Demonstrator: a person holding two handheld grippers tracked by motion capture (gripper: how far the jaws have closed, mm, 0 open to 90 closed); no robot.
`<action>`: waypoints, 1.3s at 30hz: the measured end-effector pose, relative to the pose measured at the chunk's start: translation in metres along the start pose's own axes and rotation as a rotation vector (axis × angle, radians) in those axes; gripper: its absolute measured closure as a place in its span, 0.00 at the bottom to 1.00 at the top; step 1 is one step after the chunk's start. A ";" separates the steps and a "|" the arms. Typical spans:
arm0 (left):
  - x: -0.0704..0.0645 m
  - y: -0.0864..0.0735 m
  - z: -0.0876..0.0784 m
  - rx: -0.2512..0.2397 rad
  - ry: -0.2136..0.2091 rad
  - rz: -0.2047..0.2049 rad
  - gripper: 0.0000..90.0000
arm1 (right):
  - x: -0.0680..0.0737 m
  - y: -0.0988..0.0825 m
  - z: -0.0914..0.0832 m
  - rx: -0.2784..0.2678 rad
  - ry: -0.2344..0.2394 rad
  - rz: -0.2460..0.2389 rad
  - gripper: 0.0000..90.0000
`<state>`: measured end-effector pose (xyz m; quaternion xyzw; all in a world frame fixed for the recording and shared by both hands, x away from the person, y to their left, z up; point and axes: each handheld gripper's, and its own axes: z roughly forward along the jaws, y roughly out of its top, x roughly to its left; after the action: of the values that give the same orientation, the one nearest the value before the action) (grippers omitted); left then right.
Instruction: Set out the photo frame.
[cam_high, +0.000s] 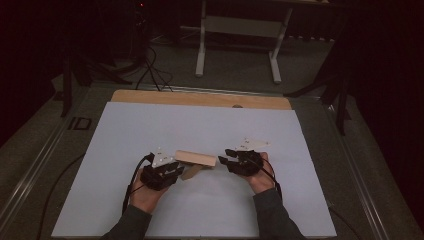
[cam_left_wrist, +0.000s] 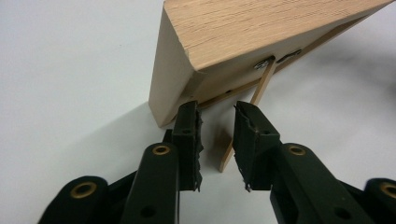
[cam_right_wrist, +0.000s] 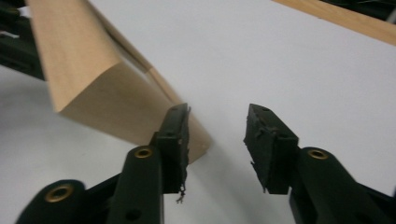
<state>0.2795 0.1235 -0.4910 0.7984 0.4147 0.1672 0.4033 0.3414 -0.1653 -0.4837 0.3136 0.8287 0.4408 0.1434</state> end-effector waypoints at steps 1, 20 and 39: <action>0.000 0.000 0.000 0.000 0.000 0.002 0.81 | 0.000 0.000 0.001 -0.002 -0.009 0.004 0.69; -0.004 0.004 0.010 0.011 0.019 0.047 0.99 | 0.007 0.007 0.019 -0.023 -0.055 0.037 0.99; -0.001 0.007 0.011 0.012 0.036 0.038 0.99 | 0.014 0.012 0.025 -0.051 0.019 0.053 0.99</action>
<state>0.2894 0.1147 -0.4920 0.8053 0.4076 0.1868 0.3879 0.3483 -0.1352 -0.4871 0.3276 0.8100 0.4683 0.1317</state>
